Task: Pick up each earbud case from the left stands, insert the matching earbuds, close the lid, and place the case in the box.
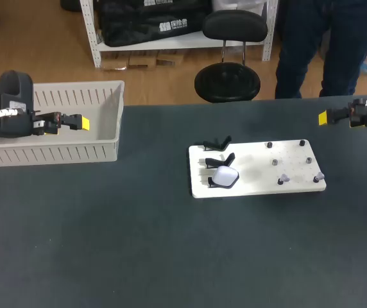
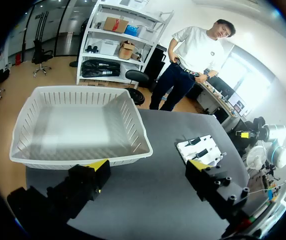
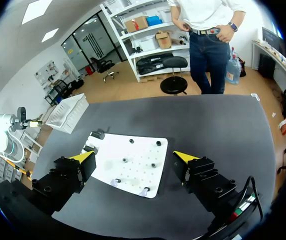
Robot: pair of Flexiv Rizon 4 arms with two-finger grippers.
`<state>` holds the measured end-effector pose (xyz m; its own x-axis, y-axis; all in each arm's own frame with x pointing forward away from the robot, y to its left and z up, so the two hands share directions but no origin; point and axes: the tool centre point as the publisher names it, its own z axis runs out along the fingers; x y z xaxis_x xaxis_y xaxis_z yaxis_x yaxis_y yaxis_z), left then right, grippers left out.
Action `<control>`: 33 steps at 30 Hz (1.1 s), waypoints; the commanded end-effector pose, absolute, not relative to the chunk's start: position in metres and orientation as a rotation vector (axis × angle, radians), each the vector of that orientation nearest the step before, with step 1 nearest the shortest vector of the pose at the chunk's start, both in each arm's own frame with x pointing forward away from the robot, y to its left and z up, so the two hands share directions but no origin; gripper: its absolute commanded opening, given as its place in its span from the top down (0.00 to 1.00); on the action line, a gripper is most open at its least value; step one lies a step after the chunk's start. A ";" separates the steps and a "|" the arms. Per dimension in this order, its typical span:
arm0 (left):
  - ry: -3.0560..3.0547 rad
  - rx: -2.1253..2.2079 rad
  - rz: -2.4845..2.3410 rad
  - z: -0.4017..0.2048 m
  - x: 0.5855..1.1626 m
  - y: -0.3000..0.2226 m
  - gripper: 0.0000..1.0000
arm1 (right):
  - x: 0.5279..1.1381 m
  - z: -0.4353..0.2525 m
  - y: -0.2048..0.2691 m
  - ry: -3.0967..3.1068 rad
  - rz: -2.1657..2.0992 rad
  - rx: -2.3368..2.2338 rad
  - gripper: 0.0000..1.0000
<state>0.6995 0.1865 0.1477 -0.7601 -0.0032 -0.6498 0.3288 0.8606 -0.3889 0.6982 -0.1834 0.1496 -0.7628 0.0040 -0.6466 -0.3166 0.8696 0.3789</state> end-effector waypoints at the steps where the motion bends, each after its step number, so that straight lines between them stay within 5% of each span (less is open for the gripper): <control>1: 2.376 0.230 -0.634 0.150 0.700 0.184 0.00 | 0.699 0.149 -0.184 2.370 0.628 -0.226 0.00; 18: 2.376 0.230 -0.634 0.150 0.700 0.184 0.00 | 0.699 0.149 -0.184 2.370 0.628 -0.226 0.00; 33: 1.500 1.262 -0.698 0.164 0.684 0.144 0.00 | 0.699 0.149 -0.184 2.370 0.628 -0.226 0.00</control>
